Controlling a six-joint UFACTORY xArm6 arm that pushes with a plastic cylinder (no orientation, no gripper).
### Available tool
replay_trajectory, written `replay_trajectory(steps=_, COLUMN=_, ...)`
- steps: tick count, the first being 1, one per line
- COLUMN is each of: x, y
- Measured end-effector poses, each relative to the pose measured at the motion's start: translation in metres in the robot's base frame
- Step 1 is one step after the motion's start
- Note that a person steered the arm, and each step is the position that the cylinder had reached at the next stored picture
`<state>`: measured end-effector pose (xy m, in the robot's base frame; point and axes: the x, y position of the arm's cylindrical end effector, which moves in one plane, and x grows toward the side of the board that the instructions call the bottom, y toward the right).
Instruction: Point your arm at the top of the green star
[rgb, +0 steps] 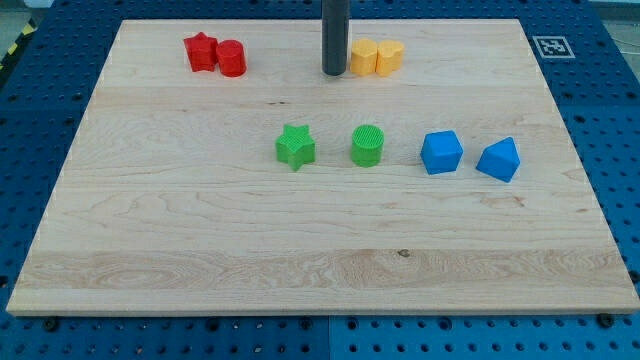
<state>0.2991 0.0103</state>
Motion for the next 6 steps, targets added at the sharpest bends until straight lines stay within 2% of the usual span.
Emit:
replay_trajectory(steps=2, x=0.006, y=-0.021)
replay_trajectory(steps=6, x=0.067, y=-0.056)
